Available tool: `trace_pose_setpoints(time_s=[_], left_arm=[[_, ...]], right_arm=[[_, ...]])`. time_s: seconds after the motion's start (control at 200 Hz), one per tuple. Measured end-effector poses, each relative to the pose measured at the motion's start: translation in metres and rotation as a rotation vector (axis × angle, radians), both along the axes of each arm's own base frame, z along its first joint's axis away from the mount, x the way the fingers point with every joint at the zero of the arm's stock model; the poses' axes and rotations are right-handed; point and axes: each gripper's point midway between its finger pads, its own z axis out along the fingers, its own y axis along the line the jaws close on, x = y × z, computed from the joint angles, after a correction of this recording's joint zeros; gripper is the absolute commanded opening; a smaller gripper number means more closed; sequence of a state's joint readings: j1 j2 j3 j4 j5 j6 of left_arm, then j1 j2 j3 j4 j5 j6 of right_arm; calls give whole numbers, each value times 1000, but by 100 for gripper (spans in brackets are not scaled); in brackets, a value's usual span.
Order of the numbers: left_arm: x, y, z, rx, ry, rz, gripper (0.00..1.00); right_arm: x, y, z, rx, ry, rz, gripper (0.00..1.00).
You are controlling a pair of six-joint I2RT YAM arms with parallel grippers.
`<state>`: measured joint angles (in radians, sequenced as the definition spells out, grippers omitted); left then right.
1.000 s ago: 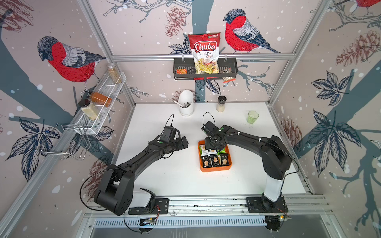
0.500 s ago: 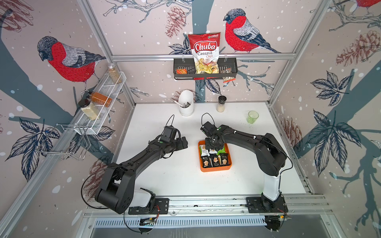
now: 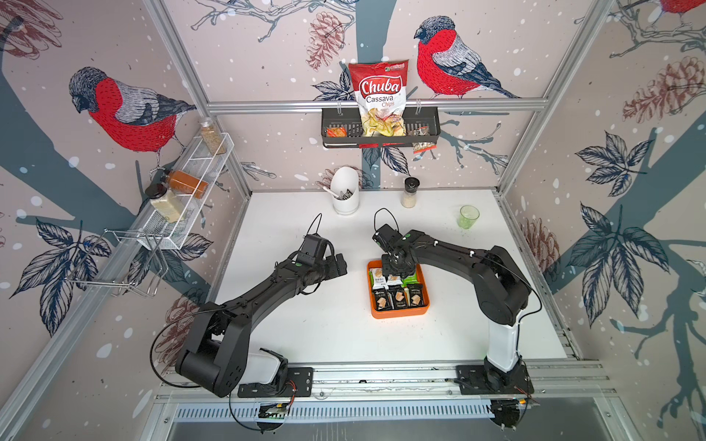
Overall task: Take the cookies out of the storage box
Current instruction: Pick up the cookie from the storage box.
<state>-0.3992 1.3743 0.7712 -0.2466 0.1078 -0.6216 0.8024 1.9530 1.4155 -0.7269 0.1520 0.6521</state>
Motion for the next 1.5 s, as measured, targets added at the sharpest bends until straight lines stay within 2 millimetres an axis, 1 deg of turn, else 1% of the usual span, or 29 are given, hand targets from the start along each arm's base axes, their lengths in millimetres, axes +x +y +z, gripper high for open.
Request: trace_pose_setpoints(time_s=[0.22,0.345,0.47,0.535,0.725,0.9,1.146,1.271,1.496], left_arm=[[-2,2,0,-1,-4,5,97],[-5,3,1,-3,-9,9,97],[-5,4,1,-2,-9,11,97],[-5,5,1,-2,-9,14,97],[-5,5,0,1,-8,15,97],[-5,6,-1,3,-4,16,97],[-4,5,-3,3,0,15,97],[-3,6,-3,5,0,15,97],[1,6,-3,6,0,16,97]], right_arm=[[0,1,-5,10,16,0,58],[1,2,-5,20,16,0,52],[1,3,-5,25,18,1,43],[2,4,-4,27,18,0,41],[2,4,-2,30,15,-1,39],[3,5,5,44,2,-1,39],[0,9,6,55,10,8,38],[-1,11,14,70,0,14,38],[-7,8,38,100,-28,16,38]])
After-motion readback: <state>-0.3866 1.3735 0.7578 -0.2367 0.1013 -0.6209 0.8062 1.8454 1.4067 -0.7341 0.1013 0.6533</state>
